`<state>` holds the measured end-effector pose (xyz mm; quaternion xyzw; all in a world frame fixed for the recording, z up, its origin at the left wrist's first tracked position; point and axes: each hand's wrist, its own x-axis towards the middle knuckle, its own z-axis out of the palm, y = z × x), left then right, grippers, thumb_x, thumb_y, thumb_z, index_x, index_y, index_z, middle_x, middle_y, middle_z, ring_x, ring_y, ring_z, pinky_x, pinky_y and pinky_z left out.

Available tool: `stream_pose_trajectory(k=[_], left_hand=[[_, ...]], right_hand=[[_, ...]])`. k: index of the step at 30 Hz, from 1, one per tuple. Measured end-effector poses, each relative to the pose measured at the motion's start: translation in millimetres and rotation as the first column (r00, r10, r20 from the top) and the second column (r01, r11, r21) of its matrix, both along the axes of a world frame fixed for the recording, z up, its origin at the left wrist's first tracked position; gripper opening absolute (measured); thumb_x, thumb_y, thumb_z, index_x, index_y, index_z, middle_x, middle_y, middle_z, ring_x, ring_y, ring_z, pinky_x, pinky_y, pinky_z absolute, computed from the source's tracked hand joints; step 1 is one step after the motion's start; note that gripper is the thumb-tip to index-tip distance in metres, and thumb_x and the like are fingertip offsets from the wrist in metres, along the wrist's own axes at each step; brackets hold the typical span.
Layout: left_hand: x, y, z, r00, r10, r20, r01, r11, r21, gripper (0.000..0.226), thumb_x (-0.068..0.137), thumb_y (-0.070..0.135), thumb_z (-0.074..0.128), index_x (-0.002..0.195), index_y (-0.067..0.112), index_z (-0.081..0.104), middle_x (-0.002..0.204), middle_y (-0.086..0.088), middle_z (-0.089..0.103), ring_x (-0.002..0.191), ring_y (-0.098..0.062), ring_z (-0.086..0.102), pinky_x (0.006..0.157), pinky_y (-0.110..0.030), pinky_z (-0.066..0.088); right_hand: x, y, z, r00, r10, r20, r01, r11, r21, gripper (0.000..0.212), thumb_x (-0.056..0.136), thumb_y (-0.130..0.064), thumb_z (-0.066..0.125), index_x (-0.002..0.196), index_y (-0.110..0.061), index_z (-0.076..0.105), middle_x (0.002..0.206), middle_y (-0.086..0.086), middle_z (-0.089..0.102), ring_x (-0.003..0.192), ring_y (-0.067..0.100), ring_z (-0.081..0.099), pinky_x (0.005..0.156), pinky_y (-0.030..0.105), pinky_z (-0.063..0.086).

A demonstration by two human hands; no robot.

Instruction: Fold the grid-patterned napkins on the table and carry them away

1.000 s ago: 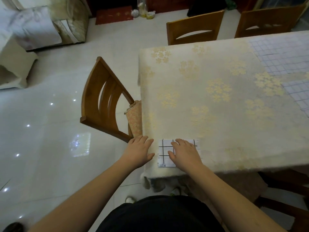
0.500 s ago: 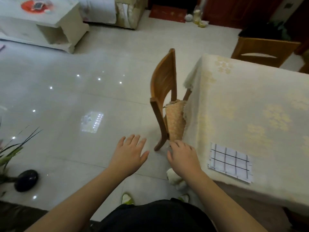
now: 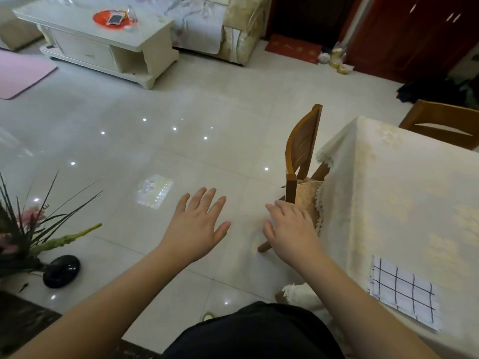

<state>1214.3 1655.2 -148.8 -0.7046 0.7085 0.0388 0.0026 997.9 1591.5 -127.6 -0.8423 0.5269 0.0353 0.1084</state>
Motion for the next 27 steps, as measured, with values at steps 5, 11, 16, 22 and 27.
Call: stream_pose_trajectory(k=[5,11,16,22,27], left_hand=[[0,-45,7,1.000,0.015,-0.025,-0.014,0.998,0.065,0.078,0.090,0.060,0.008,0.146,0.019,0.042,0.154,-0.008,0.038,0.143,-0.028,0.032,0.115,-0.050,0.027],[8,-113,11,1.000,0.003,0.001,-0.003,0.993,0.119,0.090,0.079,0.062,-0.008,0.149,0.024,0.033,0.157,-0.001,0.033,0.146,-0.019,0.025,0.118,-0.044,0.018],[19,-171,20,0.999,0.013,0.049,-0.020,0.991,0.135,0.088,0.079,0.061,-0.007,0.149,0.026,0.033,0.156,0.000,0.033,0.146,-0.019,0.024,0.118,-0.044,0.018],[29,-222,25,0.999,0.004,0.043,-0.008,0.995,0.101,0.066,0.091,0.055,0.020,0.133,0.019,0.057,0.136,-0.006,0.058,0.129,-0.026,0.051,0.105,-0.049,0.040],[52,-266,15,1.000,-0.016,0.022,0.013,0.993,0.119,0.068,0.092,0.055,0.019,0.136,0.017,0.054,0.141,-0.010,0.054,0.132,-0.032,0.048,0.107,-0.050,0.037]], right_hand=[[12,-29,3,1.000,-0.008,0.006,0.008,1.000,-0.016,0.061,0.096,-0.048,0.012,0.147,-0.025,0.036,0.154,0.001,0.035,0.143,0.019,0.028,0.119,0.040,0.016],[30,-95,-7,0.999,0.000,0.041,-0.001,1.000,0.027,0.053,0.102,-0.046,0.025,0.151,-0.026,0.026,0.160,0.002,0.023,0.148,0.022,0.016,0.120,0.041,0.005],[46,-150,-14,0.999,0.017,0.049,-0.016,1.000,-0.024,0.053,0.102,-0.042,0.028,0.152,-0.026,0.021,0.162,0.005,0.017,0.150,0.027,0.007,0.116,0.044,-0.009],[59,-201,-6,0.998,-0.005,0.063,0.005,1.000,0.005,0.053,0.102,-0.043,0.026,0.153,-0.028,0.019,0.162,0.002,0.017,0.150,0.025,0.010,0.119,0.043,-0.002],[81,-243,-9,0.998,-0.040,0.040,0.039,0.999,0.031,0.053,0.102,-0.045,0.024,0.153,-0.028,0.021,0.161,0.001,0.021,0.148,0.023,0.016,0.120,0.043,0.004]])
